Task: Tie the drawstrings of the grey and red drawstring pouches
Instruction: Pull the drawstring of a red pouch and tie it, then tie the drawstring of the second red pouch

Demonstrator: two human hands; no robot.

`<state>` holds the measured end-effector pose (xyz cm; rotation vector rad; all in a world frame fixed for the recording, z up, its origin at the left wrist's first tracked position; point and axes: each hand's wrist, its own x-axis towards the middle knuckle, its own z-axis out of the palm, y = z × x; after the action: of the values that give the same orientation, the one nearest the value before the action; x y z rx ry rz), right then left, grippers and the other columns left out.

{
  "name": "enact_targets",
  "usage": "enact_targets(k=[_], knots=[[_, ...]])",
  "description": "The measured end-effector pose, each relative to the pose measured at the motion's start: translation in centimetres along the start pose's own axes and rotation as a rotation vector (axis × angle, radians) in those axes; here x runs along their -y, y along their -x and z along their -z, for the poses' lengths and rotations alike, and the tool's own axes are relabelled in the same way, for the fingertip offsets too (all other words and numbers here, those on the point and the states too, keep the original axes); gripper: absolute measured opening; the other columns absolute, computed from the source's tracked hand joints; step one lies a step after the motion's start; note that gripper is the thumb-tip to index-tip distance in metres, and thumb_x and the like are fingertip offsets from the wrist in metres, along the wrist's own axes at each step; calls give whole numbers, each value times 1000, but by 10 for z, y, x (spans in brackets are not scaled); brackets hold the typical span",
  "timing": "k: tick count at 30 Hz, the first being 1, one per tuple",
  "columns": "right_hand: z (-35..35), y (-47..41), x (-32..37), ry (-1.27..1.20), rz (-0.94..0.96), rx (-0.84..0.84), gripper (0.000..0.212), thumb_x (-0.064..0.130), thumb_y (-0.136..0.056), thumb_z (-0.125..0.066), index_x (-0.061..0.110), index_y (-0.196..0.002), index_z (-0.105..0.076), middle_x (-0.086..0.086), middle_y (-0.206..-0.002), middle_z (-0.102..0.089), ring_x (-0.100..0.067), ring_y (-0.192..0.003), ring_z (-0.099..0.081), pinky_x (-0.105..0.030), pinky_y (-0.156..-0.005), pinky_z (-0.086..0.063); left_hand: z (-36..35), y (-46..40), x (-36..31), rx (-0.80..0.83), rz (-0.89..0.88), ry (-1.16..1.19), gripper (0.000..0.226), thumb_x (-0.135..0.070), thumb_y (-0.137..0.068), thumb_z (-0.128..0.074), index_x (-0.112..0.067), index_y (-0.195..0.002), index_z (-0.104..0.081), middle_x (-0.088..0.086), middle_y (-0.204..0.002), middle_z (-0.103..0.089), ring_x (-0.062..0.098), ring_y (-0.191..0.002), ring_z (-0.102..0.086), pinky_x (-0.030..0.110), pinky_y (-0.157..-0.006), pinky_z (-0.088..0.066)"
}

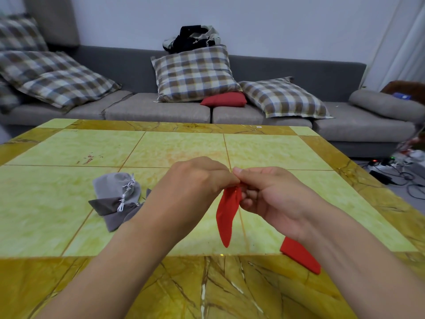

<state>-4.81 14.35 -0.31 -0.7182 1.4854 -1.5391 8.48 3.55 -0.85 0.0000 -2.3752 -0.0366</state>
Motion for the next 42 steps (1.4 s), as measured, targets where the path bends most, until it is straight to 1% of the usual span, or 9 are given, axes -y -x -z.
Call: enact_targets(k=[8,12,17,26,29,31,35,38,42], knots=[[-3,0,2,-65,92,2,24,13,-97,-58,2,-77,-64,1,-52,-52,-7,-45,-48,-18,-49,-50,-16,5,0,73,158,-13,27,-9,-92,-61,-24,-110,-49,-10,-104,-48,14,-76,-51,43,-55,-50],[-4,-1,-1,15,128,-55,23,16,-99,-58,2,-84,-66,-8,-70,-58,-9,-56,-53,-20,-51,-51,-20,7,1,57,251,124,8,-26,-102,-33,-32,-99,-37,-14,-96,-38,13,-70,-48,47,-61,-48],[-4,-4,-4,43,138,-111,27,16,-102,-53,-1,-83,-62,-12,-77,-53,-13,-65,-57,-27,-61,-57,-29,13,6,-43,381,220,20,-22,-100,-34,-40,-90,-33,-21,-87,-43,3,-79,-45,32,-72,-32],[-7,-7,-7,51,182,-101,30,16,-102,-52,4,-76,-61,-8,-74,-54,-11,-62,-60,-36,-72,-61,-29,11,11,-102,426,257,16,-13,-100,-43,-28,-94,-44,-18,-85,-47,-1,-78,-48,12,-64,-36],[8,-14,-9,331,166,-23,31,26,-102,-51,5,-85,-66,-7,-82,-60,-16,-75,-62,-42,-73,-62,-28,14,23,-50,460,209,10,-15,-100,-44,-25,-97,-47,-15,-88,-50,5,-80,-51,15,-67,-39],[34,-23,-13,721,68,7,33,41,-100,-49,13,-104,-66,-3,-100,-64,-20,-90,-64,-42,-81,-58,-28,22,41,62,568,85,8,-16,-100,-44,-22,-96,-47,-6,-91,-51,14,-78,-52,31,-69,-44],[87,-30,-12,1453,-406,-7,72,50,-88,-67,16,-145,-39,-8,-145,-47,-28,-124,-53,-31,-76,-47,-23,38,74,345,881,-246,12,-4,-93,-51,-13,-99,-49,10,-101,-56,31,-86,-59,44,-72,-48],[102,-26,-10,1527,-636,8,86,44,-76,-82,12,-144,-40,-10,-146,-46,-31,-128,-50,-27,-56,-43,-24,41,80,513,950,-278,25,0,-87,-52,-10,-109,-49,13,-112,-56,32,-98,-61,46,-80,-53],[111,-32,-17,1544,-659,27,59,28,-75,-85,6,-124,-61,-12,-123,-63,-29,-111,-63,-31,-63,-55,-24,34,67,380,931,-362,30,-6,-87,-53,-9,-116,-47,15,-117,-49,34,-103,-51,40,-79,-44]])
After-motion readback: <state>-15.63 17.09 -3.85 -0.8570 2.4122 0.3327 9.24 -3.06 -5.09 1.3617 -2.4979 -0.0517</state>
